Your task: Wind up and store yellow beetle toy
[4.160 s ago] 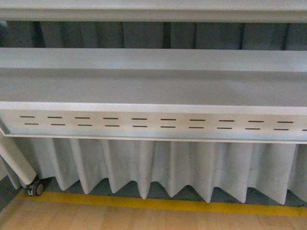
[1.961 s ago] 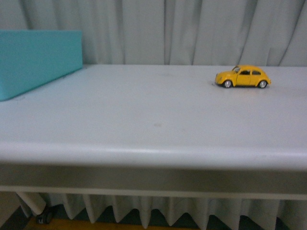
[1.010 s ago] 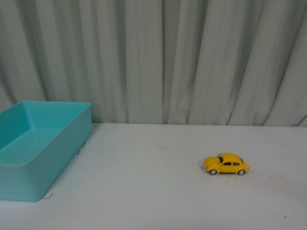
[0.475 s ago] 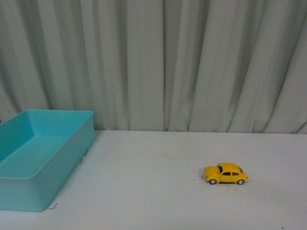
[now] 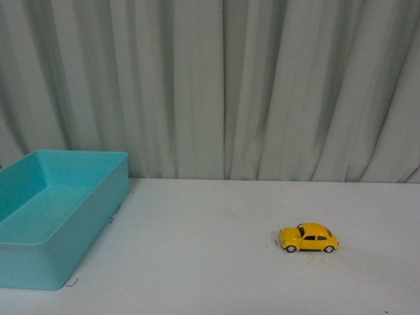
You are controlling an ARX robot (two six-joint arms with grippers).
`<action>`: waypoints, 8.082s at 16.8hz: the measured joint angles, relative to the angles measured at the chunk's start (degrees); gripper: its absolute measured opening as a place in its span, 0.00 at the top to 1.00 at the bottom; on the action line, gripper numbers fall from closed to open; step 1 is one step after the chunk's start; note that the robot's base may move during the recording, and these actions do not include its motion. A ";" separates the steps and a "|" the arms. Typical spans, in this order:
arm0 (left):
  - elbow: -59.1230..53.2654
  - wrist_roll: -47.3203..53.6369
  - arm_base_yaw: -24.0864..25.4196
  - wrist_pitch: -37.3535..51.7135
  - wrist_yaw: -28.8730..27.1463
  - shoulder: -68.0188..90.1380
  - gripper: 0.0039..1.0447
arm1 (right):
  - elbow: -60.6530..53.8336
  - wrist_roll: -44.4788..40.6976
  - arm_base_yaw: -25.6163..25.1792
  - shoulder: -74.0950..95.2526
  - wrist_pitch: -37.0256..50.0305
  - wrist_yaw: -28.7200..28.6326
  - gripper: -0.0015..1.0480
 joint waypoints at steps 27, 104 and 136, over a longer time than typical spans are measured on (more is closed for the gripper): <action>0.00 0.00 0.00 -0.11 0.00 0.00 0.06 | 0.00 0.00 0.00 0.00 0.00 0.02 0.06; 0.00 0.00 0.00 -0.11 0.00 0.00 0.06 | 74.97 -95.71 -7.32 129.79 -32.89 -37.05 0.59; 0.00 0.00 0.00 -0.11 0.00 0.00 0.06 | 63.10 -98.01 -25.92 125.31 -30.82 -37.31 0.06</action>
